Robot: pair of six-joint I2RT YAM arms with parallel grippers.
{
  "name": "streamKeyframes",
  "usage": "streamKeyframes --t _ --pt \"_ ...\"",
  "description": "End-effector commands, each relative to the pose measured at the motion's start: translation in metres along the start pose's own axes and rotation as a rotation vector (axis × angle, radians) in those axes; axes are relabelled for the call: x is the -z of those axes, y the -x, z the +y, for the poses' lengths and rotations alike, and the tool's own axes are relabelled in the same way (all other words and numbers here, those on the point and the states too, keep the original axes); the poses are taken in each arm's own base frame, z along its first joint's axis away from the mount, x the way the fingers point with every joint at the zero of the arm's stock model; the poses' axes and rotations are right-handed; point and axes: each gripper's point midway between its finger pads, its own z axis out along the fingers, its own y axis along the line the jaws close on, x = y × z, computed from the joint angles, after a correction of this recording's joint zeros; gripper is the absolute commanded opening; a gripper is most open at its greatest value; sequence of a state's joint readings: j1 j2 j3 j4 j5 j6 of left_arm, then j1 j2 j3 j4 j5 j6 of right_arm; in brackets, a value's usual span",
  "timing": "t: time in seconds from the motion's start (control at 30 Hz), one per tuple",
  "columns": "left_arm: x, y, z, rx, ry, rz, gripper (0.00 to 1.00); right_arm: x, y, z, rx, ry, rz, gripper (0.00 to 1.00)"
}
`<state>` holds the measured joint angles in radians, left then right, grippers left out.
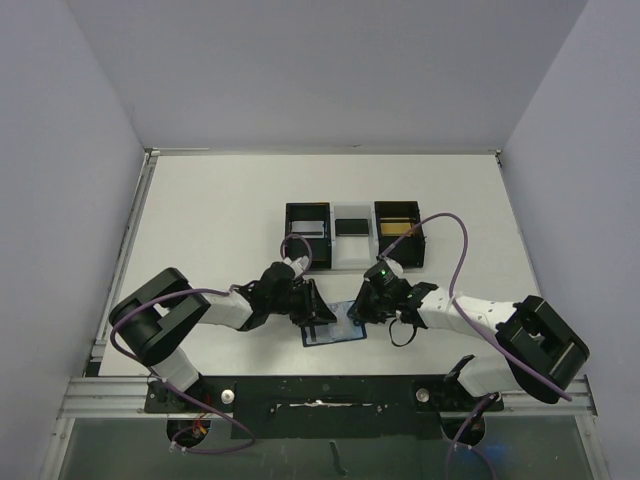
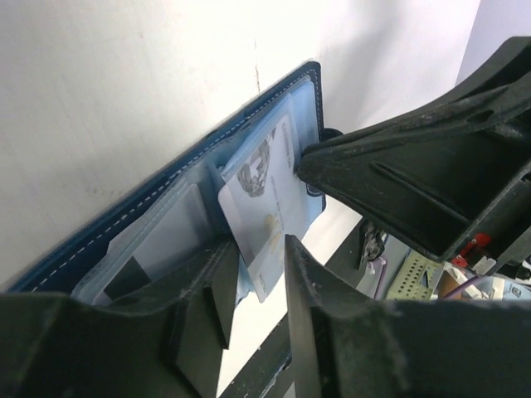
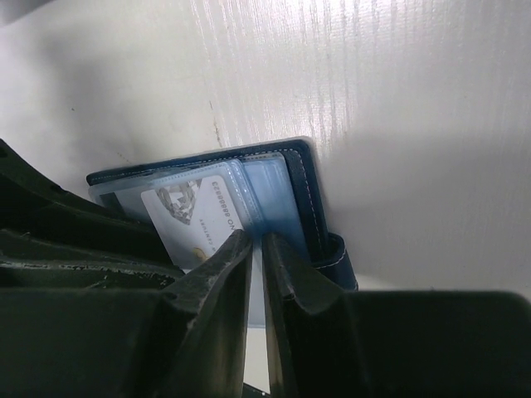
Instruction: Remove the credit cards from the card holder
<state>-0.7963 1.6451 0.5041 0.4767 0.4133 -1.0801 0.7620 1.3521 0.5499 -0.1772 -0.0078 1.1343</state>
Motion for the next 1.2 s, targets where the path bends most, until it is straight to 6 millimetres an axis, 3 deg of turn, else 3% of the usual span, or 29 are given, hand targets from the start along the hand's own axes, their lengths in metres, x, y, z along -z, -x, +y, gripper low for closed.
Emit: streamKeyframes --t 0.0,0.23,0.33,0.5,0.83,0.87,1.0,1.17 --pt "-0.003 0.017 -0.006 -0.023 0.010 -0.058 0.25 -0.007 -0.031 -0.052 0.010 -0.171 0.079 0.15" --pt "0.007 0.023 -0.023 -0.025 -0.048 -0.094 0.21 -0.006 -0.032 -0.058 -0.010 -0.183 0.068 0.15" --pt "0.014 0.029 -0.033 -0.007 -0.116 -0.109 0.11 -0.006 -0.032 -0.060 -0.022 -0.188 0.064 0.15" --pt "0.024 0.035 -0.048 0.047 -0.253 -0.084 0.05 -0.008 -0.032 -0.059 -0.034 -0.180 0.060 0.15" --pt "0.023 0.029 -0.032 0.026 -0.183 -0.067 0.00 -0.007 -0.029 -0.054 -0.037 -0.169 0.054 0.15" --pt "0.022 0.029 -0.027 0.023 -0.154 -0.073 0.01 -0.006 -0.028 -0.053 -0.037 -0.169 0.053 0.15" --pt "0.021 0.031 -0.012 -0.018 -0.046 -0.089 0.22 -0.007 -0.028 -0.052 -0.034 -0.173 0.054 0.15" --pt "0.014 0.030 -0.010 -0.028 -0.022 -0.074 0.26 -0.008 -0.028 -0.052 -0.039 -0.171 0.056 0.15"
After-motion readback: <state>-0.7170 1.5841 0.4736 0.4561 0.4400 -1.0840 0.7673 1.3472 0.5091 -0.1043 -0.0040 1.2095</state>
